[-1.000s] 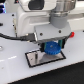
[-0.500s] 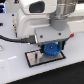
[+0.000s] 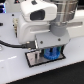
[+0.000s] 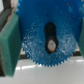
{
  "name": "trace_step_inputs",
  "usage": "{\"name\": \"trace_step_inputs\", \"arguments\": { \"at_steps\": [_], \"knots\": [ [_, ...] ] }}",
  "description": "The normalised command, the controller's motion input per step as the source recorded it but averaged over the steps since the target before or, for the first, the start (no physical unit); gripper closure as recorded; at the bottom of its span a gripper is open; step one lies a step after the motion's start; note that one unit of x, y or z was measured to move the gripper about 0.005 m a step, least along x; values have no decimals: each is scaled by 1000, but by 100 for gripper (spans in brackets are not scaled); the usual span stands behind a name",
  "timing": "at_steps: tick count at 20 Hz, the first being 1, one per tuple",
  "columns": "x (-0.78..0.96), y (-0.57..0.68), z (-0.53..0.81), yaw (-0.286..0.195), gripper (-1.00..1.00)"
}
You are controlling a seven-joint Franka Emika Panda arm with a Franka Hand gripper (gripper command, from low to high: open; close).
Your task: Insert the blue gear onto the right peg, followed by the red gear
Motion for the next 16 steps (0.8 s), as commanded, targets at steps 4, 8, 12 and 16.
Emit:
{"name": "trace_step_inputs", "arguments": {
  "at_steps": [4, 8, 12, 16],
  "knots": [
    [1, 178, 343, 0, -100],
    [-77, 148, 453, 0, -100],
    [-200, 129, 525, 0, -100],
    [-461, 159, 247, 0, -100]
  ]
}}
